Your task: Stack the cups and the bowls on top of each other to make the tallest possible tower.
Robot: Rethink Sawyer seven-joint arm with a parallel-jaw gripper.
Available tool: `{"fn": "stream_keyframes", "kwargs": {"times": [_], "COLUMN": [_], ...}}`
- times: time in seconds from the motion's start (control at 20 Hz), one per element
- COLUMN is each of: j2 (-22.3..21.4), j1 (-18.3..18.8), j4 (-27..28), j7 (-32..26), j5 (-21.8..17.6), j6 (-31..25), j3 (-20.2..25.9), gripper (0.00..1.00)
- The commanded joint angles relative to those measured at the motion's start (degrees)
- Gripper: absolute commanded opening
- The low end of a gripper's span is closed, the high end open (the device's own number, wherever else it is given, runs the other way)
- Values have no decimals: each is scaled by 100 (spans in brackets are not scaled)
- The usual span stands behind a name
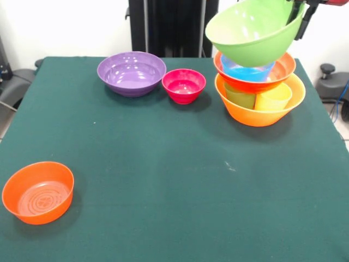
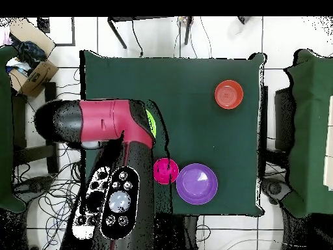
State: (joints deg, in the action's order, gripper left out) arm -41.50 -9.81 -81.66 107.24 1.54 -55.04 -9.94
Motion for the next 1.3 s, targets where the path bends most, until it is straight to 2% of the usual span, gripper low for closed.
{"fn": "stream_keyframes", "kwargs": {"times": [0.05,0.5,0.75,1.05,1.3], "j2": [-295,-453,-635,-336,-272], "j1": [28,-20,12,-82,-339], "j4": [-1010,-1162,-1263,-1141,-1062], "j7": [535,554,566,831,1121], "j5": [129,-5,213,119,-60], "j6": [315,522,360,750,591], "j3": [395,365,472,407,111], "gripper": [0,0,0,0,0]}}
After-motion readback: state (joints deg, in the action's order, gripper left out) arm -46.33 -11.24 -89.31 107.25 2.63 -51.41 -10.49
